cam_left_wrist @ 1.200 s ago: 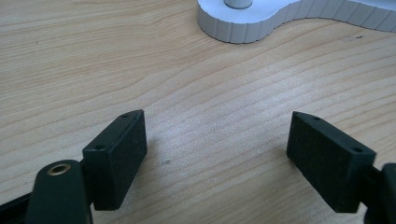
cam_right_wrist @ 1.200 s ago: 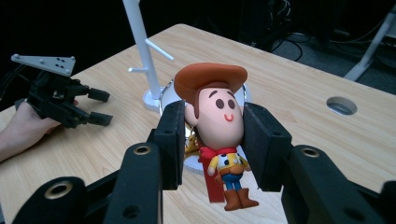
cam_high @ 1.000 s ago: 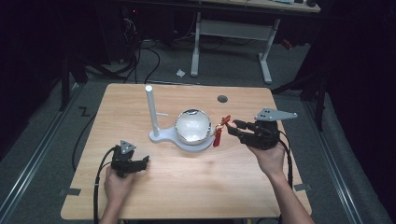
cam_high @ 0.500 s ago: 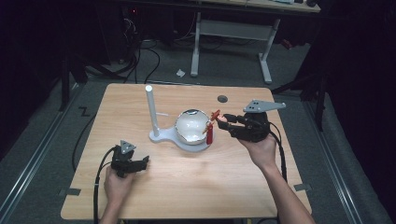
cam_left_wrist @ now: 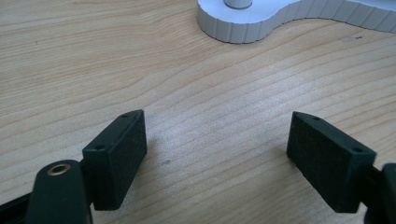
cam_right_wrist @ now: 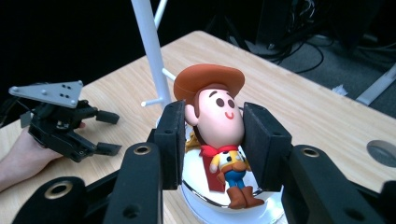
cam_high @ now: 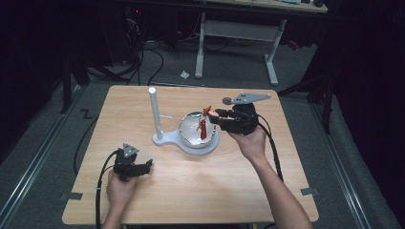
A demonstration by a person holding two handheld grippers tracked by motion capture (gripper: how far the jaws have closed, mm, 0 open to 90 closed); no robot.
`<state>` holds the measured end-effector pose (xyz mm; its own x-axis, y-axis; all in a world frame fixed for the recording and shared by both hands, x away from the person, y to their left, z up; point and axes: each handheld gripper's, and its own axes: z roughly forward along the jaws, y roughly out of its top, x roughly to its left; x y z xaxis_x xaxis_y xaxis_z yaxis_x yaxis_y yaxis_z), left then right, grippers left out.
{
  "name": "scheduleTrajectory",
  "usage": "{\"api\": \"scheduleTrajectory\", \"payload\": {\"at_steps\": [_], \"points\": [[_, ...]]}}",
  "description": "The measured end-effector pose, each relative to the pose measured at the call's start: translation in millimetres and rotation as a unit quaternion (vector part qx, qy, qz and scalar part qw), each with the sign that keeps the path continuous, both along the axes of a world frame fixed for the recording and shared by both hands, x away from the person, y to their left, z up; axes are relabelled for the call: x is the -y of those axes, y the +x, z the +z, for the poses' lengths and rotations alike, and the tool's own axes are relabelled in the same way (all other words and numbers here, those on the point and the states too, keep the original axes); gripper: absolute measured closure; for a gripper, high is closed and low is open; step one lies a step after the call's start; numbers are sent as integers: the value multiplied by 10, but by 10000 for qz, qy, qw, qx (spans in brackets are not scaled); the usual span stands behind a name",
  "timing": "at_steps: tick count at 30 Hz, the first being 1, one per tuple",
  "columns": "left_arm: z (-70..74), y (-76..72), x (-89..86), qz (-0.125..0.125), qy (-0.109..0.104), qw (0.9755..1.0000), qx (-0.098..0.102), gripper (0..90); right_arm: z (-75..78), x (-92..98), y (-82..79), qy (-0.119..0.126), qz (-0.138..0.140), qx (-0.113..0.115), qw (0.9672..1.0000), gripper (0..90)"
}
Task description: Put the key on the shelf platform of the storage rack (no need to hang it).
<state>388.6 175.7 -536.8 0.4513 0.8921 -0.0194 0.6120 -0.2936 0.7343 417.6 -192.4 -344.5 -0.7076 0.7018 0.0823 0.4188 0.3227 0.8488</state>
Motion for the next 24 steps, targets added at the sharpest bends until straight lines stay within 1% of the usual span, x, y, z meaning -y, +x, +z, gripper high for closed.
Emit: {"api": "scheduleTrajectory", "payload": {"at_steps": [2, 3, 5, 8, 11, 13, 17, 24], "points": [[0, 0, 1, -1, 1, 10000, 0, 205, -43, -31, 38, -90, -37, -40, 9999, 614], [0, 0, 1, -1, 1, 10000, 0, 205, -85, -46, 73, -75, -40, -111, 9999, 614], [0, 0, 1, -1, 3, 10000, 0, 204, -108, -57, 90, -94, -50, -143, 9998, 614], [0, 0, 0, -5, 0, 10000, 1, 204, -174, -97, 131, -217, -65, -237, 9995, 614], [0, 0, 0, -6, 1, 10000, 0, 204, -222, -116, 156, -222, -80, -272, 9994, 615], [-1, 0, 2, 1, 1, 10000, 6, 204, -269, -123, 176, -182, -102, -334, 9992, 615], [-1, -1, 3, -4, 7, 10000, 5, 204, -337, -128, 200, -149, -125, -355, 9992, 615], [-1, -1, 3, -4, 8, 10000, 5, 204, -416, -169, 240, -225, -127, -404, 9988, 615]]}}
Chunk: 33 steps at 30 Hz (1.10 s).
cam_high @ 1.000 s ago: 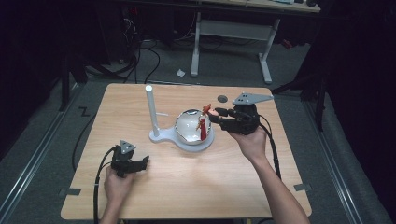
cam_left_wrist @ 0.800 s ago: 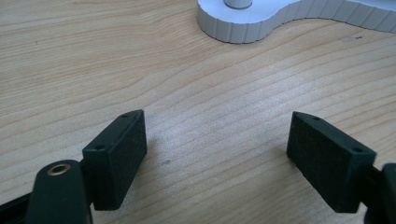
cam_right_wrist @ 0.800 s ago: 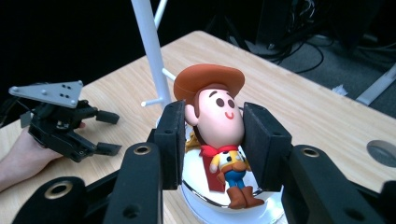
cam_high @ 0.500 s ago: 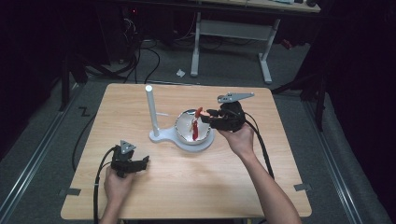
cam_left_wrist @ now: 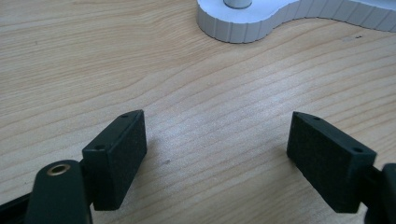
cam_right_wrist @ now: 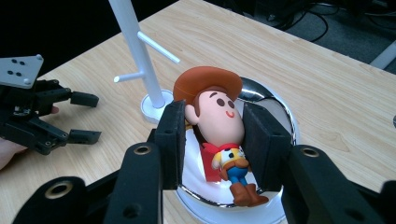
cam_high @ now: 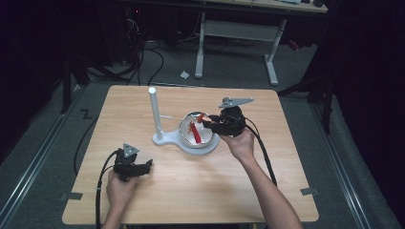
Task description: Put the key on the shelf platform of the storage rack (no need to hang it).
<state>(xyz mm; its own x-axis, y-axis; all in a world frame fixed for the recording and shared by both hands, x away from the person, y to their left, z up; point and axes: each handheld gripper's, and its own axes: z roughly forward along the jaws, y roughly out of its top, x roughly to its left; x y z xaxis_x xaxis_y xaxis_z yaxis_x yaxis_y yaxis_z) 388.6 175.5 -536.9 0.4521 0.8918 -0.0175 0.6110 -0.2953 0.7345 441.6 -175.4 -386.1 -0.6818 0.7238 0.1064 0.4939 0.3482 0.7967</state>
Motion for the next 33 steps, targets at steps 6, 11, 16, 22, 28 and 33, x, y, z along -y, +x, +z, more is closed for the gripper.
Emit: {"api": "scheduleTrajectory", "payload": {"at_steps": [6, 11, 16, 22, 28, 33], "points": [[0, 0, 0, 0, -1, 10000, -1, 204, -71, -50, 32, -23, 44, -74, 10000, 614], [0, 0, 0, -2, 0, 10000, -1, 204, -190, -96, 90, -122, 54, -181, 9997, 614], [0, 1, 0, 0, -2, 10000, 0, 204, -312, -100, 145, -123, 9, -306, 9995, 614], [0, 0, 0, 0, 0, 10000, 0, 204, -417, -134, 215, -201, -64, -381, 9991, 613], [0, 0, 0, -1, -1, 10000, -1, 204, -503, -193, 273, -268, -130, -448, 9986, 613], [0, 0, 0, 0, 0, 10000, -1, 204, -589, -263, 314, -399, -158, -480, 9979, 612]]}}
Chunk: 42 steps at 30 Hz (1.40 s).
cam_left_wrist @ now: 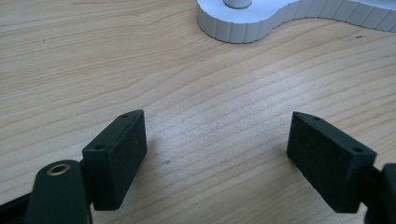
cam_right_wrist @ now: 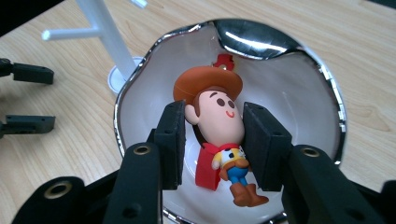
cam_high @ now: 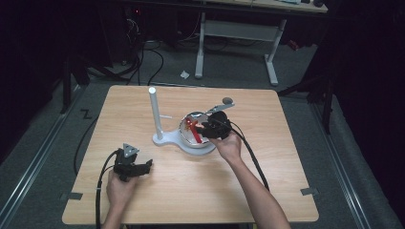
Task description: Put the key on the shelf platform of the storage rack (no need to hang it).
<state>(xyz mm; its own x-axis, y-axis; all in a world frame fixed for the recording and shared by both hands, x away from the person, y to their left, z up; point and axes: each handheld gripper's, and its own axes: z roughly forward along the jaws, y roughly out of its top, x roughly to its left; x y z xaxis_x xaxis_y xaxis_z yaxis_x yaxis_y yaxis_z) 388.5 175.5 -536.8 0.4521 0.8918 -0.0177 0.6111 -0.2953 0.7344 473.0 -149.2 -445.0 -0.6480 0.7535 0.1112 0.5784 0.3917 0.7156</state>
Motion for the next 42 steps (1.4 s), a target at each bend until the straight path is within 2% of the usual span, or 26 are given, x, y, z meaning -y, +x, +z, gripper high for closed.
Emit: {"api": "scheduleTrajectory", "payload": {"at_steps": [7, 11, 20, 35, 42], "points": [[0, 0, 0, -2, 1, 10000, 0, 204, -111, -76, 47, -309, -21, -71, 9995, 599], [0, 0, 0, -3, 2, 10000, -1, 204, -120, -81, 56, -313, -49, -110, 9994, 555], [1, 0, 0, -7, 1, 10000, -7, 204, -43, 0, 12, -163, -56, 0, 9999, 507], [1, 0, -1, -7, 3, 10000, -8, 204, 181, 228, -102, 79, -161, 236, 9996, 516], [0, 0, 0, -2, 1, 10000, 0, 204, 244, 331, -154, 167, -227, 251, 9993, 512]]}}
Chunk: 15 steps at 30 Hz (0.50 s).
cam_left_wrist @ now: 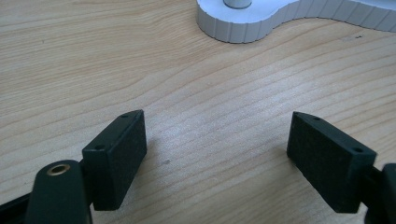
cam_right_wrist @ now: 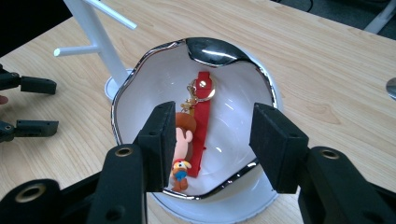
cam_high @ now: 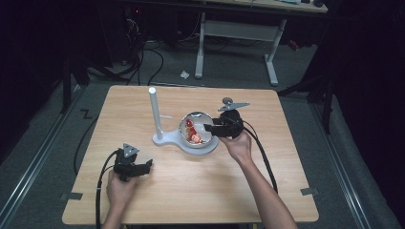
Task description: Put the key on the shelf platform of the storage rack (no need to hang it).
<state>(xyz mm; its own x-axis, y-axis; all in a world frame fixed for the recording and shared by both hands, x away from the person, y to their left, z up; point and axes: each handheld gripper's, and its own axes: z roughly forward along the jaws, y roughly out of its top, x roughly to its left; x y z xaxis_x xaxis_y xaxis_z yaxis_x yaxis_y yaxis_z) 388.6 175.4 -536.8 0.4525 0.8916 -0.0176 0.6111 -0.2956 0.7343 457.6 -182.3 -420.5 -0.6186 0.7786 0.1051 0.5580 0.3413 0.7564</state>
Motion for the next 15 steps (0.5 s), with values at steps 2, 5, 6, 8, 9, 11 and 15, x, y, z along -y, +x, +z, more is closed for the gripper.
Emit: {"api": "scheduleTrajectory", "payload": {"at_steps": [2, 5, 6, 8, 9, 11, 15], "points": [[0, 0, 0, 0, 0, 10000, 0, 204, 1, 47, -17, 98, -49, 17, 9999, 512], [0, 0, 0, 0, 0, 10000, 0, 204, -11, 115, -36, 133, -120, -13, 9998, 513], [0, 0, 0, 0, 1, 10000, -1, 204, -9, 136, -45, 108, -129, -23, 9999, 513], [0, 0, 0, 0, 1, 10000, 0, 204, 5, 170, -64, 106, -140, -7, 9998, 513], [1, 0, -1, -4, 1, 10000, -7, 204, 14, 182, -70, 105, -143, 5, 9998, 513], [0, 0, 0, 1, 1, 10000, -1, 204, 41, 213, -90, 155, -168, 40, 9997, 513], [1, 0, -1, -5, 0, 10000, -8, 204, 70, 271, -120, 236, -205, 66, 9995, 508]]}}
